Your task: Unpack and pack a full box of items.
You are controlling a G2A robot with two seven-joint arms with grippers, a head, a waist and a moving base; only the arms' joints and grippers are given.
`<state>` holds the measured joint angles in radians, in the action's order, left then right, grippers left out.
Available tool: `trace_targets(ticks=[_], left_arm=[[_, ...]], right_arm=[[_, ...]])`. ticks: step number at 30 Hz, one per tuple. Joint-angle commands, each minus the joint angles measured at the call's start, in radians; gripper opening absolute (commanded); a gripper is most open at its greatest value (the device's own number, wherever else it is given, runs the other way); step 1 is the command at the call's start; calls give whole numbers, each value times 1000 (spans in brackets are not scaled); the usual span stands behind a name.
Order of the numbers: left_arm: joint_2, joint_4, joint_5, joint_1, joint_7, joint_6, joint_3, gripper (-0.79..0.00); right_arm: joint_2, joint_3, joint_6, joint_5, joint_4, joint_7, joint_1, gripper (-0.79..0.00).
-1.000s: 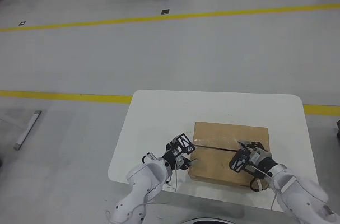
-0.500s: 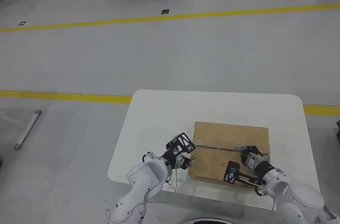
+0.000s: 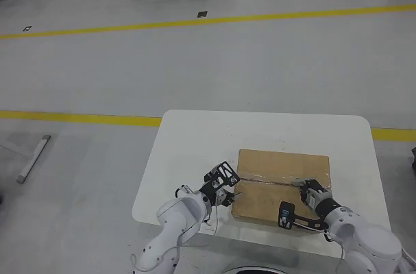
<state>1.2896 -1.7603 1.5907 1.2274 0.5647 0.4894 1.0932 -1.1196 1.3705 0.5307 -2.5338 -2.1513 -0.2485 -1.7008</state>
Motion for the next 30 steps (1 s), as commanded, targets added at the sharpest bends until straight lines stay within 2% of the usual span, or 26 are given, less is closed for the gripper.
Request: trace_targets(ticks=[1, 14, 30], left_arm=[[-1, 1, 2, -1, -1, 0, -1, 0], [-4, 0, 1, 0, -1, -7, -2, 0], [-7, 8, -3, -10, 0, -3, -7, 0]], right_arm=[[1, -10, 6, -31, 11, -5, 8, -785], [-1, -60, 54, -112, 71, -1, 68, -785], [6, 10, 64, -70, 83, 72, 41, -785]])
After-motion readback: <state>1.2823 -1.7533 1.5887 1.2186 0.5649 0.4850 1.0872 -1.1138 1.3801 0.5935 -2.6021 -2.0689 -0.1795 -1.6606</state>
